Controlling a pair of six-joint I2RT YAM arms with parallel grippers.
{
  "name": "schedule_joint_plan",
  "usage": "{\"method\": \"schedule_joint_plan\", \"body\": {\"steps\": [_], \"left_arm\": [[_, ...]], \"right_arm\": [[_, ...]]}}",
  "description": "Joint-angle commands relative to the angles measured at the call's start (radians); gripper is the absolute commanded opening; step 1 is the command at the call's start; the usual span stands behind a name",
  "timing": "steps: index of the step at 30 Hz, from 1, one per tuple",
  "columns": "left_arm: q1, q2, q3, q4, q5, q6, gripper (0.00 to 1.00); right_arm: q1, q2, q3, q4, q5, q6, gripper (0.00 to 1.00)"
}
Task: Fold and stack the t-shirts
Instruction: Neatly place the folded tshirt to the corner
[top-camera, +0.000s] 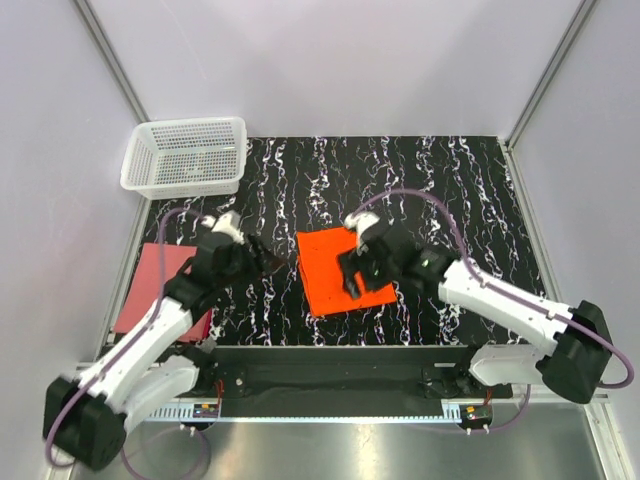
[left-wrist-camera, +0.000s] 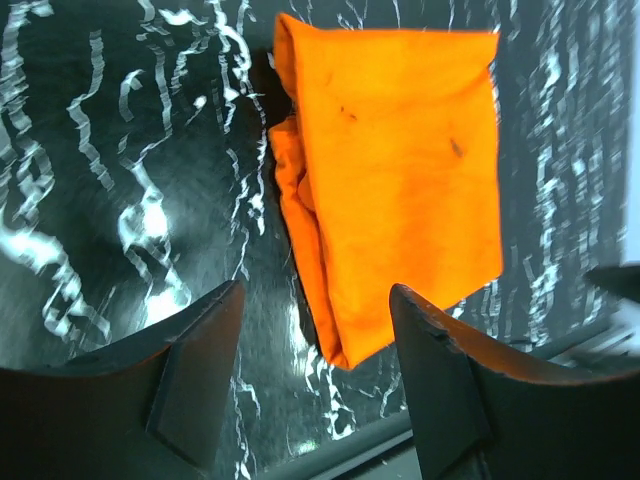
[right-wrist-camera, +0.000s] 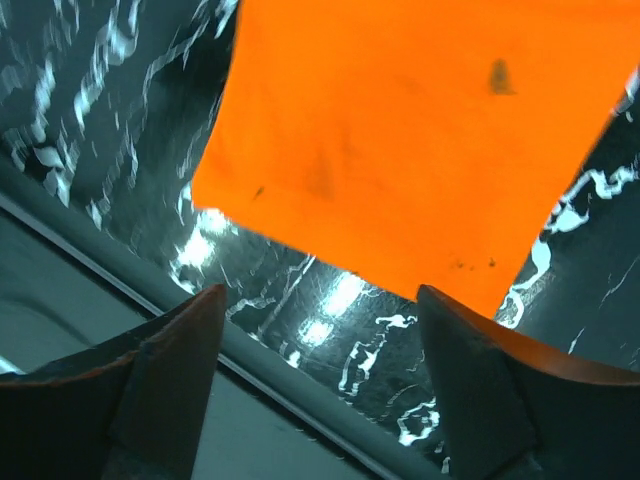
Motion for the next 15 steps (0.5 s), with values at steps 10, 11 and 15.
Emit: {"method": "schedule_joint_plan", "body": {"steps": [10,11,15], "left_arm": [[0.062,-0.196,-0.044,-0.206,0.021,-0.199,0.69],[0.066,-0.185,-0.042,-0.209,0.035,-0.206,0.69],[0.085,-0.141,-0.053,-0.206,0.093,-0.235,0.68]], "right_arm": [[0.613,0.127,-0.277,0.419,0.566,-0.751,0.85],[0.619,0.161,-0.272,0.454,0.595,-0.765,0.73],[0.647,0.316,-0.264,0.559,0.654,-0.852,0.52]]}}
